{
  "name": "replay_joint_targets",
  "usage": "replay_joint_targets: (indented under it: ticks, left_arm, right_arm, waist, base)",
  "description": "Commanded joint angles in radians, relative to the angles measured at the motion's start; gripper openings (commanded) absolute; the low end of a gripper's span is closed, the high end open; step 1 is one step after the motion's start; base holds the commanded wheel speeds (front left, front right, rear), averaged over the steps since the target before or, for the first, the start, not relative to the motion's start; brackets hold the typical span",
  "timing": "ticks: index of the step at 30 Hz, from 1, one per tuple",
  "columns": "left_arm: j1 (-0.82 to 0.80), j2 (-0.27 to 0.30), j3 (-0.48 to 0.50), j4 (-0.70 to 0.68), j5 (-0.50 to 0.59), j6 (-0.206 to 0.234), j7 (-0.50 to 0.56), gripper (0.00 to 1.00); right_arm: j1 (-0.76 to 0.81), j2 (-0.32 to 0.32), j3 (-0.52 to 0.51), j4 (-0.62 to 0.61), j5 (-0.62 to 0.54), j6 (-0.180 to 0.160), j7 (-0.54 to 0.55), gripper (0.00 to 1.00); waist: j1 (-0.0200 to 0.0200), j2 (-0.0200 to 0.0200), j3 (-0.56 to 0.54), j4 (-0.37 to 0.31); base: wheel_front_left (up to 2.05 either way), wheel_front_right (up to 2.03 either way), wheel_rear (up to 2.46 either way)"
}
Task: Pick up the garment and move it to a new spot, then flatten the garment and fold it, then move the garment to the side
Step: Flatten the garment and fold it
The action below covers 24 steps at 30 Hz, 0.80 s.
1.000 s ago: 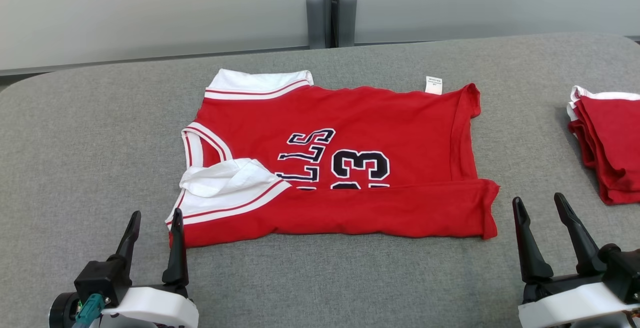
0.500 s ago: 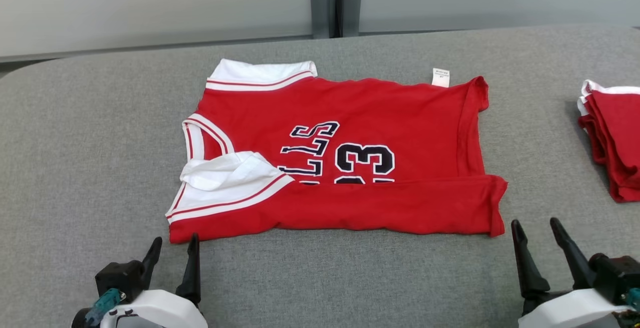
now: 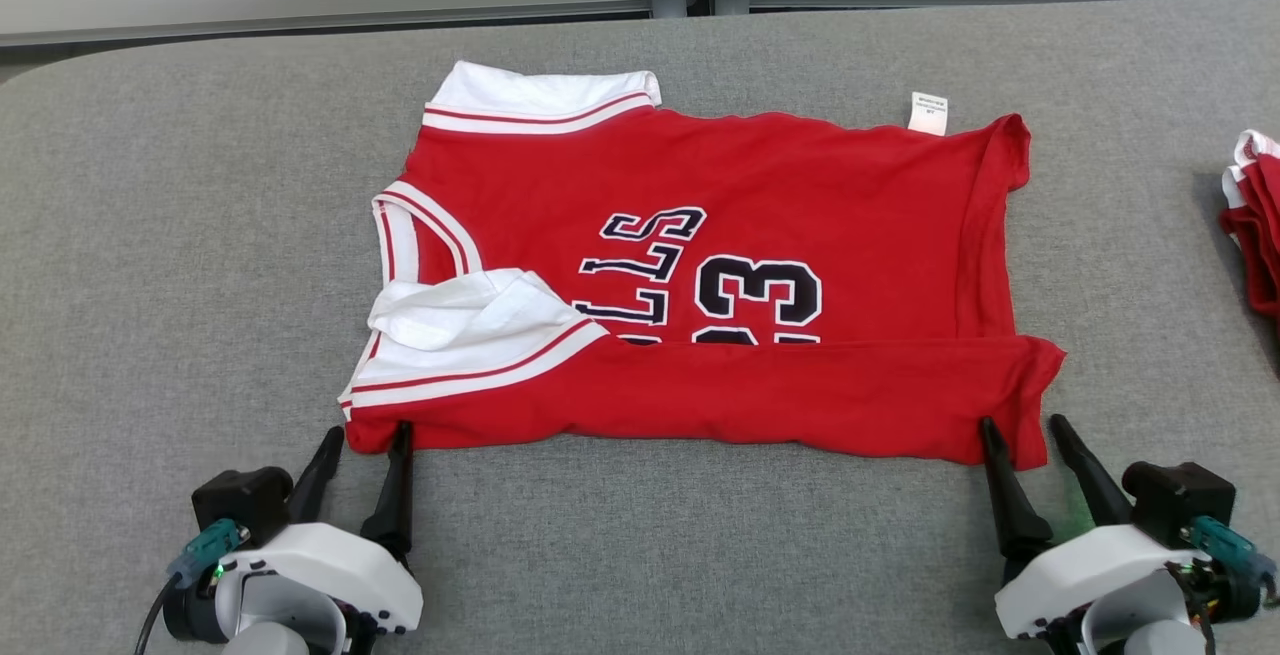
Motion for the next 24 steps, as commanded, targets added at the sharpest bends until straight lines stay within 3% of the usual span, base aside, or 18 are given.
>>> replay_joint_targets:
  ticks: [1,2,3,4,5,16,24]
  left_arm:
    - [-0.017,0.003,-0.003,0.011,-0.002,-0.004,0.005,1.0]
    - [-0.021,0.003,-0.005,0.018,-0.007,-0.009,0.011,0.54]
    - [-0.025,0.004,-0.007,0.022,-0.01,-0.013,0.01,0.32]
    - [-0.031,0.004,-0.009,0.025,-0.01,-0.017,0.005,0.0]
    - [-0.035,0.005,-0.011,0.028,-0.011,-0.019,0.003,0.0]
    - [0.039,0.034,-0.018,-0.063,-0.011,-0.013,-0.007,0.0]
    - [0.218,0.069,-0.026,-0.255,-0.026,0.034,0.122,0.0]
  right_arm:
    - [-0.015,-0.003,0.005,0.007,0.01,0.0,0.001,1.0]
    - [-0.025,-0.001,0.01,0.023,0.018,0.0,0.008,0.83]
    - [-0.032,-0.001,0.015,0.038,0.024,0.0,0.011,0.47]
    - [-0.043,-0.003,0.018,0.048,0.031,0.0,0.01,0.32]
    - [-0.052,-0.003,0.023,0.058,0.035,0.0,0.004,0.0]
    - [-0.022,-0.021,0.043,0.062,0.093,0.0,-0.019,0.0]
    - [0.146,-0.065,0.008,-0.074,0.131,0.0,0.079,0.0]
  waist:
    - [0.0,0.0,0.003,0.0]
    - [0.0,0.0,0.005,0.001]
    - [0.0,0.0,0.008,0.001]
    - [0.0,0.0,0.01,0.002]
    - [0.0,0.0,0.012,0.003]
    - [0.0,0.0,-0.024,0.012]
    - [0.0,0.0,-0.105,0.033]
  base:
    - [0.0,0.0,0.0]
    - [0.0,0.0,0.0]
    - [0.0,0.0,0.0]
    - [0.0,0.0,0.0]
    - [0.0,0.0,0.0]
    - [0.0,0.0,0.0]
    - [0.0,0.0,0.0]
